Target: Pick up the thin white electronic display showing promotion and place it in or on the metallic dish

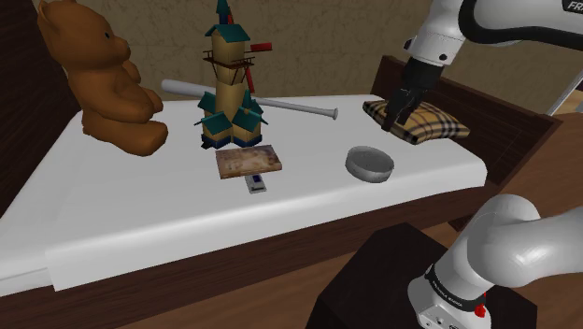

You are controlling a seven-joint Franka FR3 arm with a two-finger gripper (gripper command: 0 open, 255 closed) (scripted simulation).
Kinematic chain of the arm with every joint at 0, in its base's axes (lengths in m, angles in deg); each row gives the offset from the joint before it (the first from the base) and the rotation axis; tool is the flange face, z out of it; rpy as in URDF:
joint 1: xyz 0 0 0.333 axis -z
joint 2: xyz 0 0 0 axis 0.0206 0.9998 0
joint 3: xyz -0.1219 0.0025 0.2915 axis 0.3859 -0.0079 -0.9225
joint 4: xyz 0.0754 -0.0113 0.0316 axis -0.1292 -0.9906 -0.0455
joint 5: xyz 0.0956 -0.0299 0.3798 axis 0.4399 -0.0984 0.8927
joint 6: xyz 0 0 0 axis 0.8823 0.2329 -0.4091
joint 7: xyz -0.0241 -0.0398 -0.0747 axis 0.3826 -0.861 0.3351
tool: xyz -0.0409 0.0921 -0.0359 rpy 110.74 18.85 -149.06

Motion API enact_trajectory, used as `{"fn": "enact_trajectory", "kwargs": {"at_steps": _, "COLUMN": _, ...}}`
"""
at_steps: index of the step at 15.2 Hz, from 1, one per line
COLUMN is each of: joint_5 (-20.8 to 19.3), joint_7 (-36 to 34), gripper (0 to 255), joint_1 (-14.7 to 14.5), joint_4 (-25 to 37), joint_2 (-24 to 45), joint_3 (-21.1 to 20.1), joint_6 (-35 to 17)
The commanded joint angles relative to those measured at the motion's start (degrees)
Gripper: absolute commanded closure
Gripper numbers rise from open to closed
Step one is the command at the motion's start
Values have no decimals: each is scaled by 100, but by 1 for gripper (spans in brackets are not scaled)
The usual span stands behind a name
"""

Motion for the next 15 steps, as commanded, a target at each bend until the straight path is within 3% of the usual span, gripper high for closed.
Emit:
{"fn": "enact_trajectory", "kwargs": {"at_steps": 1, "joint_5": 0, "joint_7": 0, "gripper": 0, "joint_1": 0, "joint_4": 0, "joint_2": 0, "joint_3": 0, "joint_6": 0}}
{"fn": "enact_trajectory", "kwargs": {"at_steps": 8, "joint_5": 293, "joint_7": -922, "gripper": 0, "joint_1": -94, "joint_4": -79, "joint_2": 934, "joint_3": -702, "joint_6": -983}}
{"fn": "enact_trajectory", "kwargs": {"at_steps": 15, "joint_5": 349, "joint_7": -1850, "gripper": 0, "joint_1": -127, "joint_4": 258, "joint_2": 2197, "joint_3": -1335, "joint_6": -1863}}
